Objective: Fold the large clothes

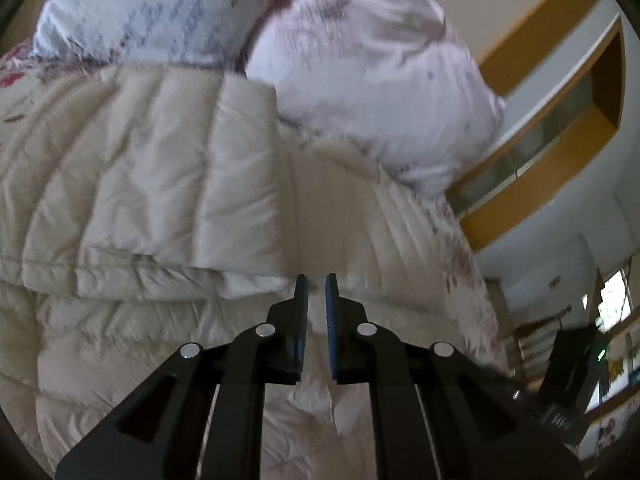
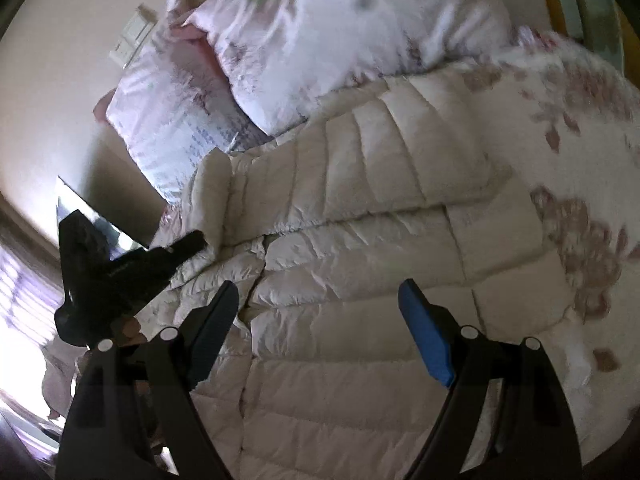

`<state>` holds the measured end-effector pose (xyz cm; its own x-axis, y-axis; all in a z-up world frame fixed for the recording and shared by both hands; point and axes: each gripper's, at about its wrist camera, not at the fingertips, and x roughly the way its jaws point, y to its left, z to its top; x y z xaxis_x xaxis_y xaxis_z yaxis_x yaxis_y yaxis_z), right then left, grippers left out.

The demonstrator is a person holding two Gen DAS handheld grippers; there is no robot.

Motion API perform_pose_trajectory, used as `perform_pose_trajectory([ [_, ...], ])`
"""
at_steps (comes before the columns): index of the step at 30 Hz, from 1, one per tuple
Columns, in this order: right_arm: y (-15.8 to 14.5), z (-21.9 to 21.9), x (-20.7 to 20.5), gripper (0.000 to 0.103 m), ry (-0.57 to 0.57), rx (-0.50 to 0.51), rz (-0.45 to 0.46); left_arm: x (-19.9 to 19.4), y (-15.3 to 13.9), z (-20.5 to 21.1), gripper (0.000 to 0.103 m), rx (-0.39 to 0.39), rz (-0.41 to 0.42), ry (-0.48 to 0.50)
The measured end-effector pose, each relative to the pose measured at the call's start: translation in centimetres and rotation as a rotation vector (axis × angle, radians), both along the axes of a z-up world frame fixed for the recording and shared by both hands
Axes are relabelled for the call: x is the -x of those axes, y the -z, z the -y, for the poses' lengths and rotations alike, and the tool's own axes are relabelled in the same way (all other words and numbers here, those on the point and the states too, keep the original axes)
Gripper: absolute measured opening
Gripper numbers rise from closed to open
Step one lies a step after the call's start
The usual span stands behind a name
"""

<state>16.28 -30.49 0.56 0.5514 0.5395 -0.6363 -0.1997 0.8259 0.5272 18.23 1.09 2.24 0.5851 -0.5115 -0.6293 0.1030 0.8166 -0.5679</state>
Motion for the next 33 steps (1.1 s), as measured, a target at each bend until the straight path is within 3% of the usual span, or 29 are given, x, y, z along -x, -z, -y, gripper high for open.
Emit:
perform_pose_trajectory([
  [3, -2.3, -2.5, 0.1, 0.082, -0.056, 0.103, 0.108, 1.3, 0.3, -1.0, 0.059, 0.034, -0.008, 0.016],
  [4, -3.1, -3.6, 0.1, 0.082, -0.083, 0.141, 0.153, 2.0, 0.3, -1.6, 0.063, 0.041, 0.003, 0.009],
  [7, -5.2, -8.0, 0.2, 0.082, -0.2, 0.246, 0.292, 4.3, 0.1, -3.9, 0.063, 0.023, 0.038, -0.033],
  [10, -5.8, -13.2, -0.3, 0.082, -0.347, 0.307, 0.381, 7.0, 0.2, -6.8, 0.063, -0.042, 0.065, -0.112],
  [12, -5.4, -16.0, -0.8, 0.08, -0.414, 0.341, 0.407, 8.7, 0.4, -8.6, 0.063, -0.073, 0.074, -0.16],
  [16, -3.1, -22.2, -2.6, 0.061, -0.545, 0.425, 0.396, 11.4, 1.0, -11.2, 0.063, -0.096, 0.09, -0.23],
  [21, -0.6, -27.0, -3.6, 0.061, -0.595, 0.544, 0.391, 12.7, 1.6, -11.5, 0.063, -0.139, 0.103, -0.237],
  [25, 1.0, -28.9, -4.0, 0.058, -0.547, 0.661, 0.413, 12.8, 2.1, -11.3, 0.063, -0.155, 0.106, -0.217],
  [27, 1.7, -29.2, -4.3, 0.043, -0.519, 0.701, 0.407, 12.5, 2.4, -11.1, 0.063, -0.151, 0.101, -0.212],
  [29, 2.4, -29.1, -5.1, 0.011, -0.489, 0.711, 0.366, 12.3, 2.6, -10.8, 0.063, -0.151, 0.097, -0.209],
  [31, 2.4, -28.1, -6.0, 0.004, -0.443, 0.672, 0.325, 12.1, 2.7, -10.5, 0.063, -0.157, 0.094, -0.207],
  [33, 1.4, -26.4, -6.6, 0.003, -0.386, 0.598, 0.303, 12.0, 2.7, -10.1, 0.063, -0.166, 0.099, -0.206],
])
